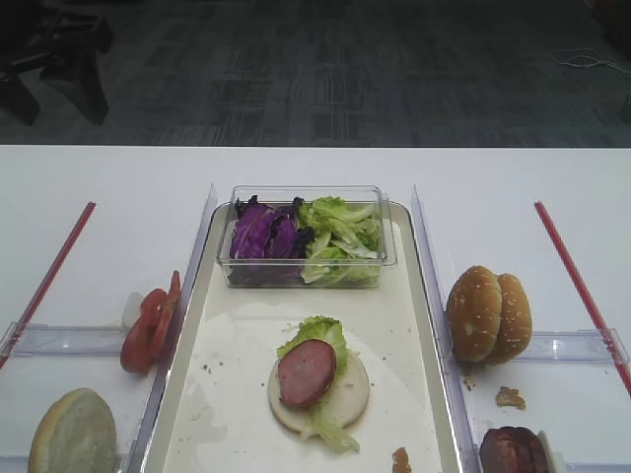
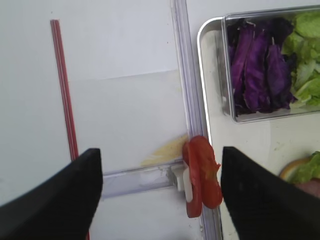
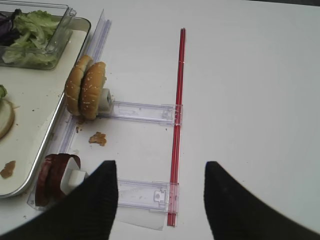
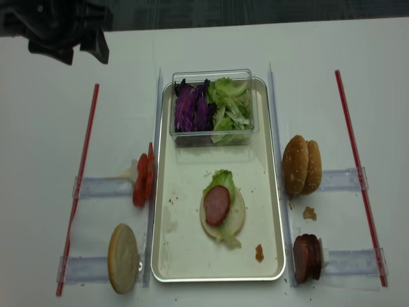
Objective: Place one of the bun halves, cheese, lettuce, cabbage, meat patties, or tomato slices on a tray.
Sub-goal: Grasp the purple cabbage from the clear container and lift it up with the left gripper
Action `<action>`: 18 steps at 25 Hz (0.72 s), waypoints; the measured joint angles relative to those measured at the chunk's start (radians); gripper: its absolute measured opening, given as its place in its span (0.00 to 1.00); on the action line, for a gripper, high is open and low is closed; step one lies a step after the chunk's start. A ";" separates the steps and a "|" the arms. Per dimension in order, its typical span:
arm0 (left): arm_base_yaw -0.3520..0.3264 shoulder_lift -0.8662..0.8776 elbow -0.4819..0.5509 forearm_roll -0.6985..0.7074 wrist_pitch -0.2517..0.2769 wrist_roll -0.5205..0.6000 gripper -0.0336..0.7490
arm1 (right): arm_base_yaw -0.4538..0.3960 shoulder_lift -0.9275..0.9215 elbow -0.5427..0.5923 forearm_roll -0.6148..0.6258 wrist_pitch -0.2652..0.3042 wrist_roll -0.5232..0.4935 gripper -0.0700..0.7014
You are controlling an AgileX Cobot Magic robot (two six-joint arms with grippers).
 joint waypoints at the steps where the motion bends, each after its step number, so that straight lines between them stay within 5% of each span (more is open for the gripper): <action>1: -0.004 0.008 -0.008 0.000 0.000 0.005 0.65 | 0.000 0.000 0.000 0.000 0.000 0.000 0.63; 11: -0.078 0.088 -0.034 0.000 0.002 0.025 0.65 | 0.000 0.000 0.000 0.000 0.000 0.000 0.63; 18: -0.166 0.224 -0.163 0.002 0.002 0.008 0.65 | 0.000 0.000 0.000 0.000 0.000 -0.002 0.63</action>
